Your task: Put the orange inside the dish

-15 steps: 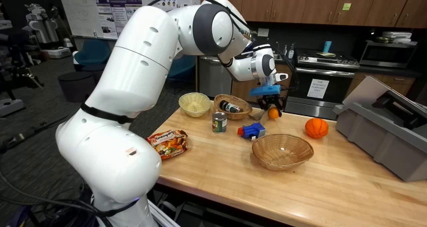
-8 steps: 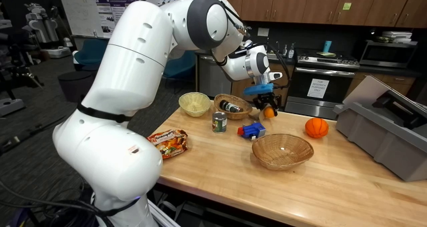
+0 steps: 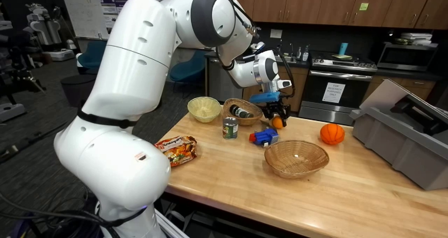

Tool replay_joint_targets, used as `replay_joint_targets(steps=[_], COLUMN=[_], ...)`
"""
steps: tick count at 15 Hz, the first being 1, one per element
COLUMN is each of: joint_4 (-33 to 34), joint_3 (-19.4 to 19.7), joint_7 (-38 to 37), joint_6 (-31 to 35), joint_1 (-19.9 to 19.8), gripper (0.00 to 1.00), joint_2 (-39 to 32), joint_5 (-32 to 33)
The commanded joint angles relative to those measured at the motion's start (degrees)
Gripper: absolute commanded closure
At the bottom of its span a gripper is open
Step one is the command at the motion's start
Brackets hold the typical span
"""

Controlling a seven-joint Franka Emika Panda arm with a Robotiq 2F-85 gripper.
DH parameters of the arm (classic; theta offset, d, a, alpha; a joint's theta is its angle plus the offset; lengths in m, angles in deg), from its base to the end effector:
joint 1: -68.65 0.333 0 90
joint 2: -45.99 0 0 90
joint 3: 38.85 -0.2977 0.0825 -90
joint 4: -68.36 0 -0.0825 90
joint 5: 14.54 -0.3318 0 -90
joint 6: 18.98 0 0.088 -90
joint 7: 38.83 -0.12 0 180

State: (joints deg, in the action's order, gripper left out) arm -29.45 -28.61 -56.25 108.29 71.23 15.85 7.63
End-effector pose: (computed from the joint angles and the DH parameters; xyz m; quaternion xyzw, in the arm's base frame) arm 0.6161 -0.0873 0.2973 0.9767 -0.0860 0.0114 0.1962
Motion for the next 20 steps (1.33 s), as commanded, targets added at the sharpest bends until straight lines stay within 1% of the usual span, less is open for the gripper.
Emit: replay_joint_targets(steps=[1,4,8,12,14,16,18,20], joint_4=[-5.1,-5.9,-6.7,-9.4,-10.8,-12.1,-13.2,-14.2], joint_3=[1.1,1.6,2.6,5.9,6.9,7.1,6.5,5.5], joint_7=[-3.1,-2.9,-1.9,-5.3,-7.1,-9.8,-12.1,-13.9], joint_6=[1.6,2.1,0.2,-1.8,-3.3,-5.2,-7.6,-10.2], joint_1=[0.6,0.1,-0.7,-0.1,-0.2,-0.2,-0.7,-1.4], gripper=[0.68,0.68,0.68,0.68,0.68,0.68,0.68,0.68], joint_2=[3.1,3.4,4.9,9.1,11.7,14.1,16.4,18.0], joint_5=[1.9,2.3,2.8,7.9,10.7,13.5,15.6,15.9])
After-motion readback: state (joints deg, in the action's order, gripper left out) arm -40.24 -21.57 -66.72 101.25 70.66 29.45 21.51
